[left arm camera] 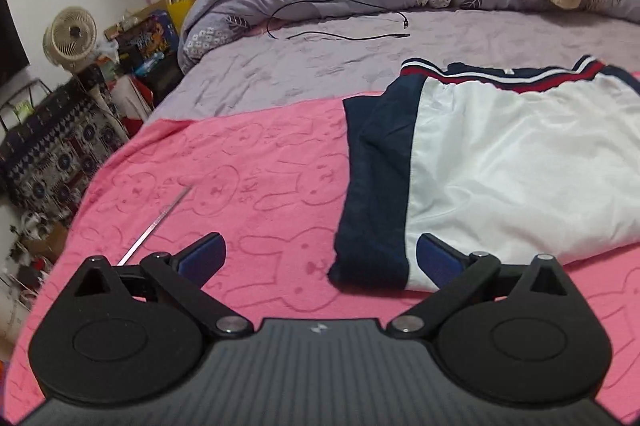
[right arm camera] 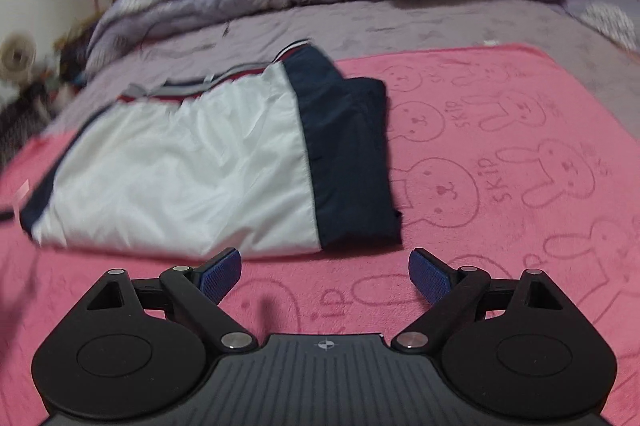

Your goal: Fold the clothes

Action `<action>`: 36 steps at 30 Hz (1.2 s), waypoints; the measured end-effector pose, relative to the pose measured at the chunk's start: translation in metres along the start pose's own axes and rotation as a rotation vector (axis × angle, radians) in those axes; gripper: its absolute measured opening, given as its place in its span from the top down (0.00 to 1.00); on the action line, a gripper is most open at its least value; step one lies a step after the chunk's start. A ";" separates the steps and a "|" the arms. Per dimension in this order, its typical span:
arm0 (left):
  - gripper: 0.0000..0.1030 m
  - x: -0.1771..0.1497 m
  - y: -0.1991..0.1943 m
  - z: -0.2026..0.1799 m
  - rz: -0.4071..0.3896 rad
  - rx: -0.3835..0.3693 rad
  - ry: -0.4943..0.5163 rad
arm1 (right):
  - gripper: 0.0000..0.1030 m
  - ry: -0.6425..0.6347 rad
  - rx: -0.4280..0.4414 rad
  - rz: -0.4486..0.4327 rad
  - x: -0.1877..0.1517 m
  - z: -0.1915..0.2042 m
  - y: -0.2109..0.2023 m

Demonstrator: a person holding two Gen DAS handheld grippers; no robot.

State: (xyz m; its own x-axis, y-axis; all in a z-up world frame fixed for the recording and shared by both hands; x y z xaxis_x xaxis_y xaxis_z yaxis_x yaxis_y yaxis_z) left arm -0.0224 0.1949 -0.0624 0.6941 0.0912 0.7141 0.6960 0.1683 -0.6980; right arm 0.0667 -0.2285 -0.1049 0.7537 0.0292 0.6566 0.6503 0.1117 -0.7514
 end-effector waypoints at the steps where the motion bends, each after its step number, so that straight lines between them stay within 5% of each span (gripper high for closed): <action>1: 0.00 -0.001 0.003 0.000 0.008 0.007 -0.010 | 0.11 0.063 0.015 0.006 0.001 -0.008 0.002; 7: 0.01 -0.013 0.011 -0.012 0.013 0.073 0.014 | 0.11 0.327 0.109 0.036 0.002 -0.029 0.032; 11: 0.01 0.003 0.003 -0.049 -0.088 0.016 0.078 | 0.09 0.454 0.125 -0.011 0.005 -0.032 0.050; 16: 0.00 0.022 0.028 -0.117 -0.109 -0.066 0.154 | 0.10 0.484 0.142 0.001 0.002 -0.028 0.047; 20: 0.00 0.011 0.068 -0.159 -0.035 -0.059 0.235 | 0.12 0.514 0.189 -0.002 -0.004 -0.031 0.045; 26: 0.00 -0.005 0.080 -0.153 -0.029 -0.057 0.160 | 0.12 0.542 0.180 -0.013 0.011 -0.029 0.064; 30: 0.00 -0.008 0.082 -0.141 -0.017 -0.115 0.072 | 0.41 0.590 0.152 0.005 0.007 -0.030 0.061; 34: 0.00 -0.009 0.081 -0.143 -0.019 -0.122 0.057 | 0.53 0.691 0.211 0.011 -0.006 -0.038 0.065; 36: 0.00 -0.010 0.080 -0.142 -0.017 -0.124 0.052 | 0.50 0.708 0.206 0.033 0.001 -0.036 0.071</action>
State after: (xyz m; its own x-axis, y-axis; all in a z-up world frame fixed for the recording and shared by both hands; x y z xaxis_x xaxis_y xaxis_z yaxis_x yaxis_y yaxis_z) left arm 0.0529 0.0677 -0.1330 0.6880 0.0373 0.7247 0.7233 0.0460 -0.6890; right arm 0.1169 -0.2566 -0.1595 0.6987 -0.6045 0.3826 0.6479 0.3079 -0.6968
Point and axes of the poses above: each gripper's, at about its wrist camera, not at the fingertips, and y roughly the way its jaws point, z to its left, x to its top, the point moved 5 cm from there along y, roughly the way its jaws point, and after that the axes turned 15 degrees about -x, right-handed, at the moved point
